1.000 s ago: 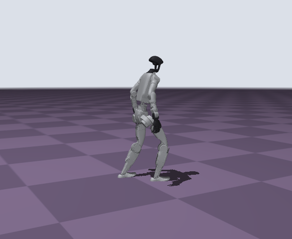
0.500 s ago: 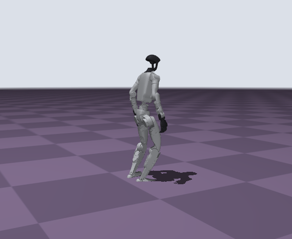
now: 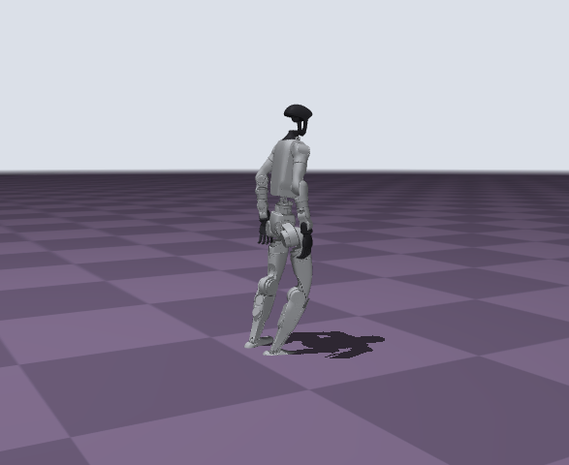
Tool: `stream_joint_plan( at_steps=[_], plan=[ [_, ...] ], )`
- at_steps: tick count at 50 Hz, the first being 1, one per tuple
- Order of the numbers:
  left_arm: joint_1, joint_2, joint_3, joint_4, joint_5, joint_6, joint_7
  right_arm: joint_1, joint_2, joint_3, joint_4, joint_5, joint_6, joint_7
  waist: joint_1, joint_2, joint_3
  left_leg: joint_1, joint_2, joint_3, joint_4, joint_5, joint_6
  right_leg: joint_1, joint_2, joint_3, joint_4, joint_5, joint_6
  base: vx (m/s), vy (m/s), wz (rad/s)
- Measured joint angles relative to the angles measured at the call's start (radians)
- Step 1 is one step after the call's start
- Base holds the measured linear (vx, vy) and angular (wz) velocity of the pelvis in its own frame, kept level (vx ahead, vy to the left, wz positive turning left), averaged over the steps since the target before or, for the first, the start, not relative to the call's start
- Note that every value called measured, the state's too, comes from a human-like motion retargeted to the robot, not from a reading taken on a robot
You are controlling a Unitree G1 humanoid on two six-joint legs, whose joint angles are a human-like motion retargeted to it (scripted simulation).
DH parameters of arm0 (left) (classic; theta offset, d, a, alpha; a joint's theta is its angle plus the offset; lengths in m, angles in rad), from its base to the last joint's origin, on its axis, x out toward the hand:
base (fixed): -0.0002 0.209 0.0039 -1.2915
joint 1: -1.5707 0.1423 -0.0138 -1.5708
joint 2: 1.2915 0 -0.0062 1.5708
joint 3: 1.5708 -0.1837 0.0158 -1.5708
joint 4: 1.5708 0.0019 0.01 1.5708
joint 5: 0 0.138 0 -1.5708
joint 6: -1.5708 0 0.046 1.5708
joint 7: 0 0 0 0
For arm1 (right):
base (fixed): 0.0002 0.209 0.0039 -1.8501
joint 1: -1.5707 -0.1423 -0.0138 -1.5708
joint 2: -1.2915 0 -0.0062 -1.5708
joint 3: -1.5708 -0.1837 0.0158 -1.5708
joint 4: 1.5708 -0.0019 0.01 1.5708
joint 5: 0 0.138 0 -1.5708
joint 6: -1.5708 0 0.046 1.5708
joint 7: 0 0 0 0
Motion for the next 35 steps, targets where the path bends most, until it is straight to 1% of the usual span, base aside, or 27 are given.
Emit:
stream_joint_plan(
  at_steps=[10, 17, 23, 29, 35],
  plan=[
    [0.107, -0.052, -0.168, -0.053, 0.075, -0.036, -0.139, 0.068, 0.035, 0.132, -0.025, -0.103, -0.04, 0.07, -0.009, -0.051, 0.012, 0.053, -0.069, -0.029, -0.195, 0.114, 0.001, -0.045, -0.011, 0.043, 0.036, 0.01, -0.01, -0.03, 0.01, 0.04],
    [0.174, -0.103, -0.301, -0.148, 0.058, -0.051, -0.268, 0.121, 0.066, 0.249, -0.065, -0.133, -0.075, 0.155, -0.02, -0.1, 0.016, 0.044, -0.088, -0.053, -0.2, 0.13, -0.002, -0.076, -0.027, 0.065, 0.086, 0.001, -0.022, -0.04, 0.01, 0.13],
    [0.212, -0.139, -0.378, -0.223, 0.021, -0.05, -0.354, 0.156, 0.085, 0.327, -0.113, -0.123, -0.096, 0.216, -0.025, -0.137, 0.014, 0.038, -0.103, -0.08, -0.201, 0.14, -0.002, -0.096, -0.035, 0.092, 0.126, -0.002, -0.024, -0.04, 0.0, 0.26],
    [0.233, -0.157, -0.415, -0.276, -0.02, -0.043, -0.393, 0.188, 0.108, 0.375, -0.162, -0.088, -0.105, 0.248, -0.02, -0.166, 0.02, 0.033, -0.113, -0.113, -0.201, 0.151, 0.002, -0.104, -0.04, 0.112, 0.156, -0.013, -0.029, -0.04, -0.04, 0.3],
    [0.241, -0.158, -0.422, -0.298, -0.061, -0.03, -0.369, 0.212, 0.121, 0.39, -0.2, -0.034, -0.099, 0.244, -0.003, -0.184, 0.031, 0.023, -0.112, -0.152, -0.199, 0.167, 0.005, -0.103, -0.043, 0.105, 0.171, -0.03, -0.049, -0.05, -0.08, 0.32]
  ],
)
